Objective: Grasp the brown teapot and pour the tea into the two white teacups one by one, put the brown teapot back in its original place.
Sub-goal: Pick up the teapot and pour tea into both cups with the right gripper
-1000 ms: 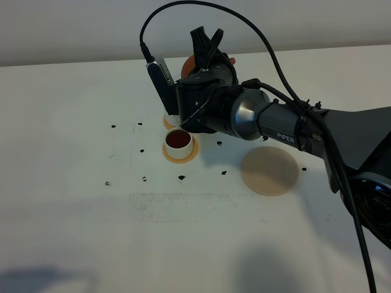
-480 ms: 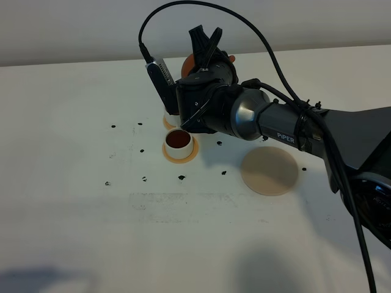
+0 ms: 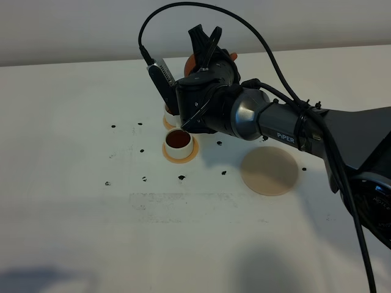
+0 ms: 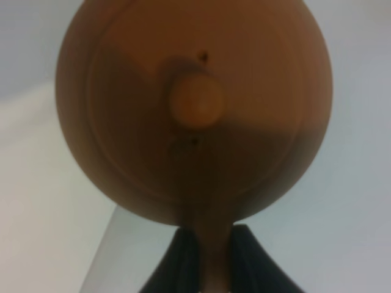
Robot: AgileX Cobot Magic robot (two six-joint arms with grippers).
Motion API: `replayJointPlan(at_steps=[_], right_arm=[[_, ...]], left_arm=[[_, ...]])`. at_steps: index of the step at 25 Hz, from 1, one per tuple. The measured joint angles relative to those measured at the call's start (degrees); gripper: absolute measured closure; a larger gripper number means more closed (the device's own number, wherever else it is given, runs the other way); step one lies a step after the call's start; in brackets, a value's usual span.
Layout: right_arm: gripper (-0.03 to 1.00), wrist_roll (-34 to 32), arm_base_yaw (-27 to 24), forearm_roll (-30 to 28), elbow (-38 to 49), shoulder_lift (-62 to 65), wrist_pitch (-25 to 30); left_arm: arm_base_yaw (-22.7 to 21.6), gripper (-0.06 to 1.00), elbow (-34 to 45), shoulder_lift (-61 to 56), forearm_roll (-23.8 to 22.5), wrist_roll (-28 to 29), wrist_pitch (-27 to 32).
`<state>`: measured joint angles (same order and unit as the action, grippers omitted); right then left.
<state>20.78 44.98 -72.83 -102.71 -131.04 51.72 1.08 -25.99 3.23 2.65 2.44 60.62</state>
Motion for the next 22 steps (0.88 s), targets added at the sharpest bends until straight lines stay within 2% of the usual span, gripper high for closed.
replayJointPlan(at_steps=[22], right_arm=[[0.87,0.2,0.0,-3.8,0.0,0.0,-0.2]], left_arm=[[0.0,0.74,0.0,0.0,0.0,0.0,0.0]])
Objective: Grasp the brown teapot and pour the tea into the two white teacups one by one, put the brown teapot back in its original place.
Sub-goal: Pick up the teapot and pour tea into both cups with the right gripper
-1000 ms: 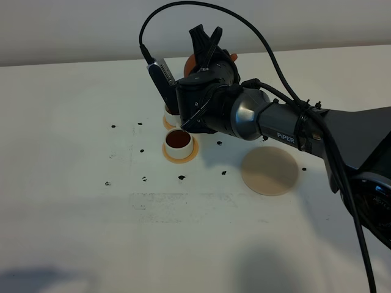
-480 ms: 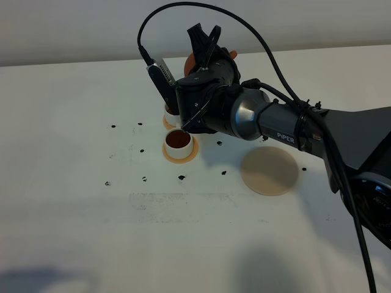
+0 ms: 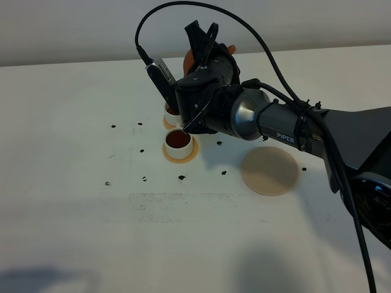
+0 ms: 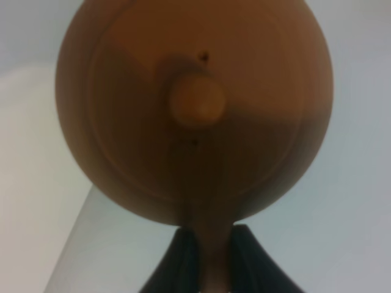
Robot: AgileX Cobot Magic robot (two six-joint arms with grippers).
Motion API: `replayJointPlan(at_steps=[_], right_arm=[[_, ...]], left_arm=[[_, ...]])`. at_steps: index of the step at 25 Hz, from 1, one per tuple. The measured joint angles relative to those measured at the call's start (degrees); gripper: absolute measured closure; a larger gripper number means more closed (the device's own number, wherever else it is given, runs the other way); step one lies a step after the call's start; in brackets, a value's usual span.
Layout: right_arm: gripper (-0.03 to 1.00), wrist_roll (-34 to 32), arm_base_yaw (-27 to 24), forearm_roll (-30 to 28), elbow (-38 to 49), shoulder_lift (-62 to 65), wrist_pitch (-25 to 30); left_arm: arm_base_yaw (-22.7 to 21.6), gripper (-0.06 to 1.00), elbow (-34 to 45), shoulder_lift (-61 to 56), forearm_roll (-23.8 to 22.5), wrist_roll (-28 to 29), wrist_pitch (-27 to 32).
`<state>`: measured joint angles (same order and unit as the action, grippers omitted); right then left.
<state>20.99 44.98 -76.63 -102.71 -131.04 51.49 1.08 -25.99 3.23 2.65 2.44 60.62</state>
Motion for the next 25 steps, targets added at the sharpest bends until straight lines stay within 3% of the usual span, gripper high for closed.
replayJointPlan(at_steps=[25], right_arm=[[0.87,3.8,0.0,-0.4,0.0,0.0,-0.5]], left_arm=[[0.0,0.74,0.0,0.0,0.0,0.0,0.0]])
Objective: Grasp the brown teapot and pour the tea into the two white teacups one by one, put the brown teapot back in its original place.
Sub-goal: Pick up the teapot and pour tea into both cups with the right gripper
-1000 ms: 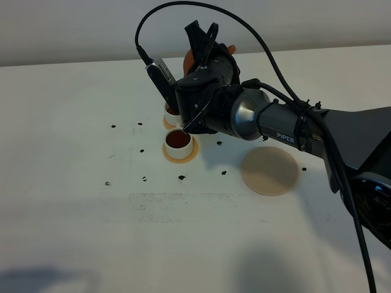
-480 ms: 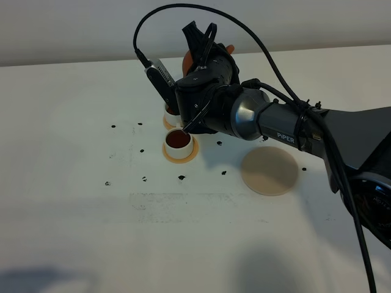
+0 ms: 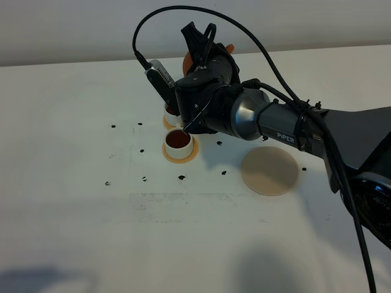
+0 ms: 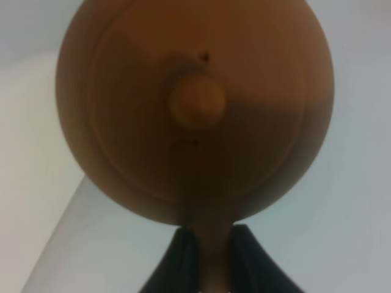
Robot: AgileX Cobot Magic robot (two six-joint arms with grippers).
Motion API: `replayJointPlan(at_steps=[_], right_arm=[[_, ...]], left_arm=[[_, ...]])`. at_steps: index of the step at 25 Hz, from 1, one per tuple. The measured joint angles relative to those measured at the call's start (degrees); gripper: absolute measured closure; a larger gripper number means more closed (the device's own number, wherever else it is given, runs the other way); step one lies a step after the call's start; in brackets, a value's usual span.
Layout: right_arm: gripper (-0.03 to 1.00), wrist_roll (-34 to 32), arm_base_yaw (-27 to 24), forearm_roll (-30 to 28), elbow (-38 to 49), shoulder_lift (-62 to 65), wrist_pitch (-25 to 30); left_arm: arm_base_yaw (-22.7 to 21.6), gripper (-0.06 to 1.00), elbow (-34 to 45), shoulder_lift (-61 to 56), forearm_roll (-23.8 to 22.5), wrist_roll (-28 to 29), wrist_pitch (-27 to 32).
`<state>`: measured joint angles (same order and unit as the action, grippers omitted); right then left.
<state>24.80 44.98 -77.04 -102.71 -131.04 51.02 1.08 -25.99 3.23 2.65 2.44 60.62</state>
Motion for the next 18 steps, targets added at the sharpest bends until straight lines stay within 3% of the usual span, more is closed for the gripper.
replayJointPlan(at_steps=[18], right_arm=[[0.87,0.3,0.0,-0.4,0.0,0.0,0.0]], left_arm=[[0.0,0.74,0.0,0.0,0.0,0.0,0.0]])
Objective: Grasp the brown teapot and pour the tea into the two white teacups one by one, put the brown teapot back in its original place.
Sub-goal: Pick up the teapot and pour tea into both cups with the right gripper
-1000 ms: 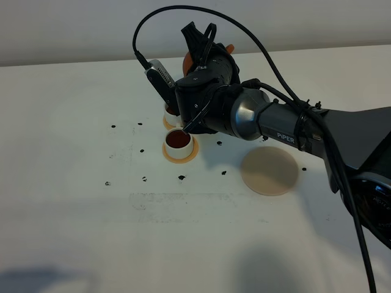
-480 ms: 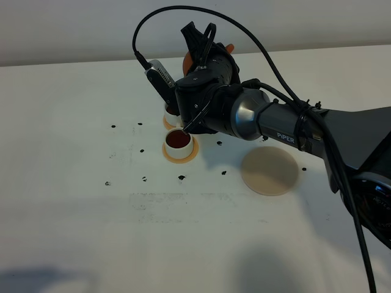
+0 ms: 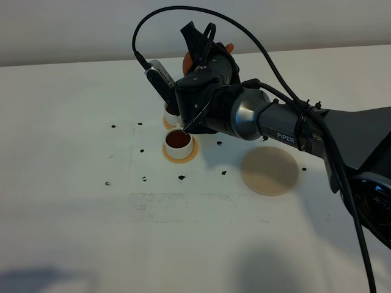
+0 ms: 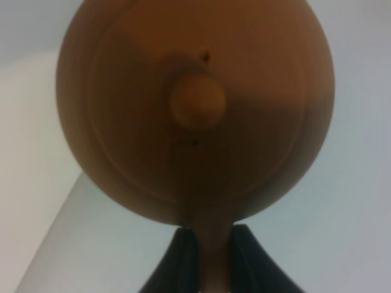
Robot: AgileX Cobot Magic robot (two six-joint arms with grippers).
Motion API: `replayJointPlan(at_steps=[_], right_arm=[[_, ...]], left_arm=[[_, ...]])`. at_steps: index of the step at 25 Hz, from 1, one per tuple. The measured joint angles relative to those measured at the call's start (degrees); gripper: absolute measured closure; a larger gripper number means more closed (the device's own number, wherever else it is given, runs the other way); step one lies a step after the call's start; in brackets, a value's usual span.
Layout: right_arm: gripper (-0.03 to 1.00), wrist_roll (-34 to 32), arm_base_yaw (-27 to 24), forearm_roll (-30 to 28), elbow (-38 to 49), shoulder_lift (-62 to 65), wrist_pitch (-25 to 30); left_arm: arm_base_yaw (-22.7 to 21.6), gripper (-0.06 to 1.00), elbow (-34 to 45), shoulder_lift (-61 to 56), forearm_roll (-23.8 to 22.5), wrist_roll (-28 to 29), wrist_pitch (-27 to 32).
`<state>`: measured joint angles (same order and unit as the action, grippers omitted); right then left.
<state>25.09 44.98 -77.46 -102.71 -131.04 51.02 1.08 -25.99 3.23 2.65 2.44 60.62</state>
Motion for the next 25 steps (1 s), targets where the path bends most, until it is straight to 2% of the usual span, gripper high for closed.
replayJointPlan(at_steps=[14,19,25], right_arm=[[0.87,-0.3,0.0,0.1,0.0,0.0,-0.1],[0.87,-2.9,0.0,3.5,0.0,0.0,-0.1],[0.87,-9.2,0.0,7.2,0.0,0.0,-0.2]], left_arm=[[0.0,0.74,0.0,0.0,0.0,0.0,0.0],[0.0,0.74,0.0,0.0,0.0,0.0,0.0],[0.0,0.74,0.0,0.0,0.0,0.0,0.0]])
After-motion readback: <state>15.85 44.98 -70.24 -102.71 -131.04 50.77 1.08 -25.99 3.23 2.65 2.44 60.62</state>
